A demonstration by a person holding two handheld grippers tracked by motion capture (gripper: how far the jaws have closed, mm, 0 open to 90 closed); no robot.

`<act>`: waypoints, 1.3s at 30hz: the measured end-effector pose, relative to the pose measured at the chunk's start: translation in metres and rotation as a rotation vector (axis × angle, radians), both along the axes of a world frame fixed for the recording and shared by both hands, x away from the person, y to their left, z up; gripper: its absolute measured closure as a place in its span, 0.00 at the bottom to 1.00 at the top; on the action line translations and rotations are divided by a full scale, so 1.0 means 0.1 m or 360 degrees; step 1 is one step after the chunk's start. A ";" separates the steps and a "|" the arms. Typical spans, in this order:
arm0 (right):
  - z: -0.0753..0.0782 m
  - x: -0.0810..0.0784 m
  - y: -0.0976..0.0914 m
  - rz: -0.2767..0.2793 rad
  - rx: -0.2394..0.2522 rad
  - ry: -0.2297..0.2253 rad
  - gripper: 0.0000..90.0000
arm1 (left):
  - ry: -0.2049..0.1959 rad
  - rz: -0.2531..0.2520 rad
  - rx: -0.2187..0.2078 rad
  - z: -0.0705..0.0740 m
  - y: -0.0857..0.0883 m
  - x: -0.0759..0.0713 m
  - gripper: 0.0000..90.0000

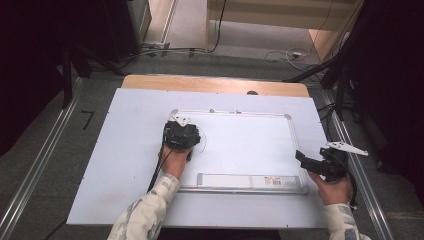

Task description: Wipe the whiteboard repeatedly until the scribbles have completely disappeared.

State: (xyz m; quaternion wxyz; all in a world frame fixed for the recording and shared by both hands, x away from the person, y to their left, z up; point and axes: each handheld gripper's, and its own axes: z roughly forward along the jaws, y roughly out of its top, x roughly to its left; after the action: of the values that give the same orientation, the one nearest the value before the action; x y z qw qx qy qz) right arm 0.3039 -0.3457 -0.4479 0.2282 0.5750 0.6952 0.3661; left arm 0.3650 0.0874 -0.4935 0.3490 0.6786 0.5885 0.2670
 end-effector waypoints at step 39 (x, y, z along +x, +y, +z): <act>0.00 0.05 0.03 0.0014 0.0009 -0.0010 0.09 | 0.0031 0.0027 0.0015 0.03 -0.09 0.40 0.44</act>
State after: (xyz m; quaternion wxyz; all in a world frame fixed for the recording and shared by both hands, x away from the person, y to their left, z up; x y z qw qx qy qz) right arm 0.3084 -0.3431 -0.4481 0.2272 0.5713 0.6960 0.3710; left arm 0.4052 0.0781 -0.4908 0.3378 0.6779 0.5963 0.2662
